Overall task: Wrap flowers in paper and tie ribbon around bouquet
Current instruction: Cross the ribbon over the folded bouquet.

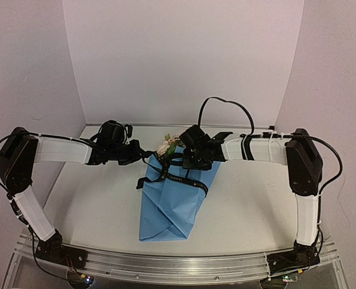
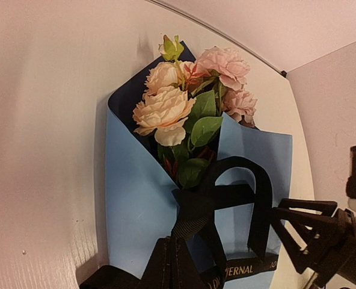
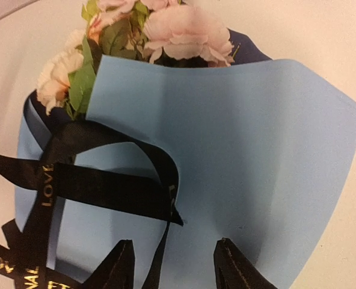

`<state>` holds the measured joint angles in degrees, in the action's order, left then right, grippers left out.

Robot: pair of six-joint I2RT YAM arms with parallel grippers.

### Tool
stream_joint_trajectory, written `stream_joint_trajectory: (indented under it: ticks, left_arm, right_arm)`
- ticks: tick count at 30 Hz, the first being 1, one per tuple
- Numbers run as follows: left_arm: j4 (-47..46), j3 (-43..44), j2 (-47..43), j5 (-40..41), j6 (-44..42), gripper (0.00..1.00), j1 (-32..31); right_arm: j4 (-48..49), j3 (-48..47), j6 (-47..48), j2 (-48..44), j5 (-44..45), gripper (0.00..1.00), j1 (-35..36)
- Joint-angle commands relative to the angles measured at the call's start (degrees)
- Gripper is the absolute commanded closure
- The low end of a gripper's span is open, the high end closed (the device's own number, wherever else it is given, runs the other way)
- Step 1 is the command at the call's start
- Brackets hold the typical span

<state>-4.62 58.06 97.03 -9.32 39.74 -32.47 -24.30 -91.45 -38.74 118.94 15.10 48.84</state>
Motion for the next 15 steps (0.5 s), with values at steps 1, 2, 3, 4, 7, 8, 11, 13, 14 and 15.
stream_joint_trajectory:
  ticks: [1,2,3,4,7,8,11,13,14,15]
  left_arm:
    - [-2.2,3.2,-1.4,-0.5,-1.3,1.00,0.0]
    - [-2.4,3.1,-1.3,-0.5,-1.3,1.00,0.0]
    - [-2.5,3.1,-1.3,-0.6,-1.2,1.00,0.0]
    - [-2.5,3.1,-1.3,-0.7,-1.2,1.00,0.0]
    - [-2.5,3.0,-1.3,-0.6,-1.1,1.00,0.0]
    - [-2.5,3.0,-1.3,-0.6,-1.1,1.00,0.0]
    - [-2.5,3.0,-1.3,-0.6,-1.1,1.00,0.0]
    - [-2.6,3.0,-1.4,-0.7,-1.0,1.00,0.0]
    - [-2.5,3.0,-1.5,-0.7,-1.0,1.00,0.0]
    - [-2.6,2.9,-1.5,-0.7,-1.0,1.00,0.0]
  right_arm:
    - [-0.3,-0.7,0.4,-5.3,-0.2,0.50,0.2]
    - [-0.9,-1.1,0.8,-5.1,-0.2,0.50,0.1]
    - [-1.4,-1.9,1.3,-4.6,-0.2,0.50,0.1]
    - [-2.3,-2.9,2.3,-3.6,-0.7,0.54,0.0]
    - [-3.7,-6.1,4.7,-0.5,-3.7,0.62,-0.5]
    - [-4.6,-7.1,5.1,0.4,-3.8,0.64,-0.7]
    - [-5.8,-8.5,5.6,1.9,-5.2,0.67,-1.7]
    - [-6.3,-8.9,5.8,2.5,-5.6,0.67,-2.2]
    - [-6.6,-9.0,6.0,2.9,-5.6,0.67,-2.5]
    - [-6.9,-9.3,6.2,3.2,-5.3,0.68,-2.7]
